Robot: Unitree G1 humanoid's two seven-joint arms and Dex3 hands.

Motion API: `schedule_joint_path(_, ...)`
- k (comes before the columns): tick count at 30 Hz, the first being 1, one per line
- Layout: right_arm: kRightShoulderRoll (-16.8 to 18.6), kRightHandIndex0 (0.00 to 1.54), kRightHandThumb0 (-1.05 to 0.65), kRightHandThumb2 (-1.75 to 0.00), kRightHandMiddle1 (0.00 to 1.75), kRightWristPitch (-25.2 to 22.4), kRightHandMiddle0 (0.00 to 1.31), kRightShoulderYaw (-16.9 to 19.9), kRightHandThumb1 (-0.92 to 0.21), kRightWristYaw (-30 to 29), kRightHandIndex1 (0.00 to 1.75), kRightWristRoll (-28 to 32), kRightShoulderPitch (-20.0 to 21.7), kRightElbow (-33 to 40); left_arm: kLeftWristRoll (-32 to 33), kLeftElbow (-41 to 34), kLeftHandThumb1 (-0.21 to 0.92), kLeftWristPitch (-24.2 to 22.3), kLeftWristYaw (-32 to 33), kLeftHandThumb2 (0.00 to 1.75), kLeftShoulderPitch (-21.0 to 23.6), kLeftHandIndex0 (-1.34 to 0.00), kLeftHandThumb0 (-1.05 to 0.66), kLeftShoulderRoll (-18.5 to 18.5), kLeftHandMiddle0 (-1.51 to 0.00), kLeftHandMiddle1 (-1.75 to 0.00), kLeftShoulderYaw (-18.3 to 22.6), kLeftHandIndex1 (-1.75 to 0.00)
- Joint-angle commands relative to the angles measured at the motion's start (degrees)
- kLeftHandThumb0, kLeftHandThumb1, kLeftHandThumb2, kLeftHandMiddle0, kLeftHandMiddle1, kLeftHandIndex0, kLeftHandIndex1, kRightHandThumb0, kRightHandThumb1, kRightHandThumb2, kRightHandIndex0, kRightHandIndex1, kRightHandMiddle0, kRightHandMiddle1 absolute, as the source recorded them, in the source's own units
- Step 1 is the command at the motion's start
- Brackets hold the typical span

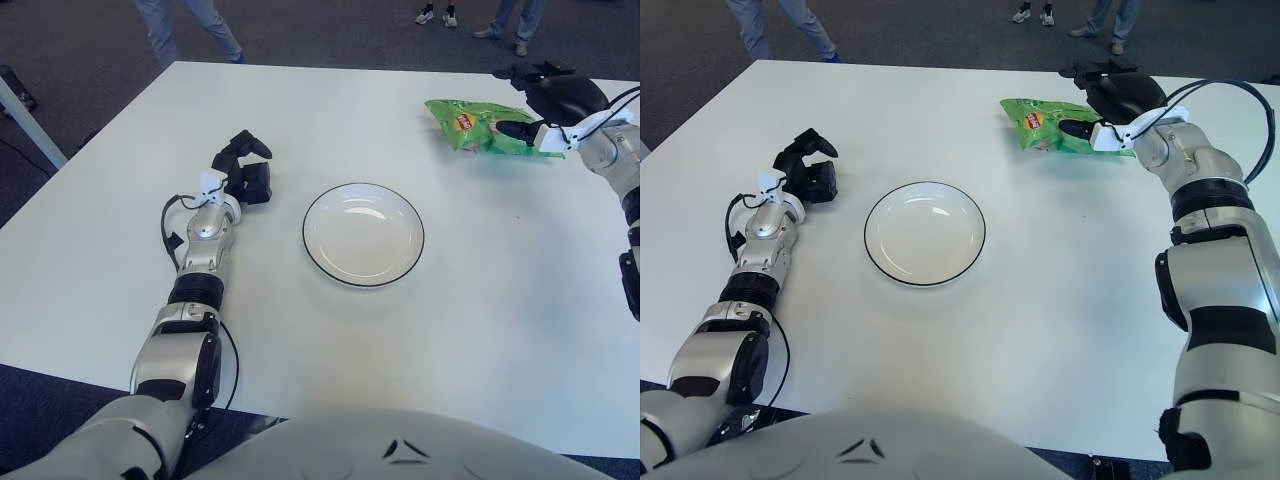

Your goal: Put the snack into the plate.

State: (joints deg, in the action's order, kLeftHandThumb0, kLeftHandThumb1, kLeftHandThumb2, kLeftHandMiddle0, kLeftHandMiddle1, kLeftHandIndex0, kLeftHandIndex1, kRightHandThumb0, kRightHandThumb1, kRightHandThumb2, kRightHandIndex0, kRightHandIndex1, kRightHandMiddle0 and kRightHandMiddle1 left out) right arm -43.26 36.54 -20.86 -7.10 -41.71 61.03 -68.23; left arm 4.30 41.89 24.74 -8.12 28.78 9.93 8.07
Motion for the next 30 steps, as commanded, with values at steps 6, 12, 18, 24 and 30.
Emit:
schedule_joint_path(6,4.09,0.05,-0.92,-1.12,0.27,-5.22,0.00,2.99,-0.92,9.28,0.16,6.72,2.94,-2.30,0.18,0.75,0.33,0.69,-0.31,1.29,-5.12,-0.60,-0.47,-1.28,-1.27,-1.75,-0.12,-1.75)
schedule_joint_path(12,6.78,0.04,-0.88,-1.16,0.30,-9.36,0.00,3.47,-0.92,10.73,0.14,8.13,4.52,-4.15,-1.35,-0.67,0.31,0.19,0.67,1.32,-6.00,-0.62,-0.48,-0.89,-1.27,-1.75,-0.84,-1.75)
schedule_joint_path(18,7.93,0.03,-0.87,-1.18,0.32,-12.02,0.00,3.72,-0.92,10.93,0.12,8.60,4.67,-5.25,-1.11,-1.88,0.31,-0.14,-0.27,1.32,-6.85,-0.62,-0.48,-0.60,-1.27,-1.75,-1.14,-1.75)
schedule_joint_path(24,9.60,0.03,-0.85,-1.18,0.34,-14.77,0.00,3.70,-0.92,11.26,0.11,8.78,4.44,-6.32,-1.09,-2.95,0.32,0.67,-0.20,1.31,-7.80,-0.61,-0.48,-0.71,-1.27,-1.75,-1.31,-1.75)
schedule_joint_path(30,11.57,0.04,-0.85,-1.17,0.36,-17.63,0.00,4.10,-0.92,11.55,0.10,9.61,2.97,-8.01,-1.48,-4.64,0.31,-0.34,-0.24,1.32,-8.77,-0.61,-0.48,-0.47,-1.27,-1.75,-1.75,-1.75)
